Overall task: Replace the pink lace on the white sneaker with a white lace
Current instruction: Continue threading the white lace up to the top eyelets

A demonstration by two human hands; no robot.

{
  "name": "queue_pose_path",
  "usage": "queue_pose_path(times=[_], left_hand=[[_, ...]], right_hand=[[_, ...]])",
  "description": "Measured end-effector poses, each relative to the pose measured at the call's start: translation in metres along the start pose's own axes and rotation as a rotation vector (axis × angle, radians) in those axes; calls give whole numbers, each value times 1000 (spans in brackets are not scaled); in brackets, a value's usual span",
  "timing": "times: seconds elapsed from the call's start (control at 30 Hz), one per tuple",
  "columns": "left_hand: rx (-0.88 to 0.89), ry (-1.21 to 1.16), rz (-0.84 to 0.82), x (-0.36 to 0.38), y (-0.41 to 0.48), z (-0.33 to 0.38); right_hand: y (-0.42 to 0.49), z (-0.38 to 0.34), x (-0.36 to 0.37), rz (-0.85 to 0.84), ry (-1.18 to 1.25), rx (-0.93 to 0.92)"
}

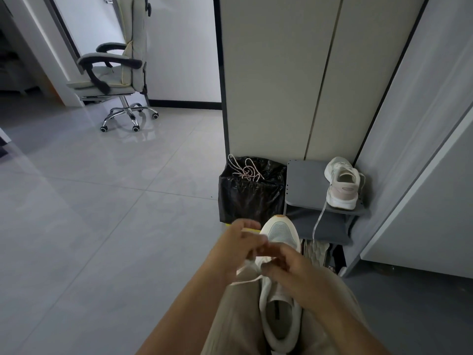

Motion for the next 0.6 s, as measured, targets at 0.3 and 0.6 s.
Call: queue_pose_path(times=[0.3,0.6], left_hand=[[-15,-320,67,-19,17,14],[347,443,-30,27,-17,-19]], right_hand=[[-2,3,-39,-140,33,105],[14,-21,-56,161,394,-67]])
Point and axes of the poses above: each hand's wrist, its own y-axis towards the middle knuckle, its own x-axis out of the palm, z = x × y, the point moved 3 cm from there along y, towards the middle knuckle, and after that the axes turned 7 degrees about -y, right-handed, at the moved point
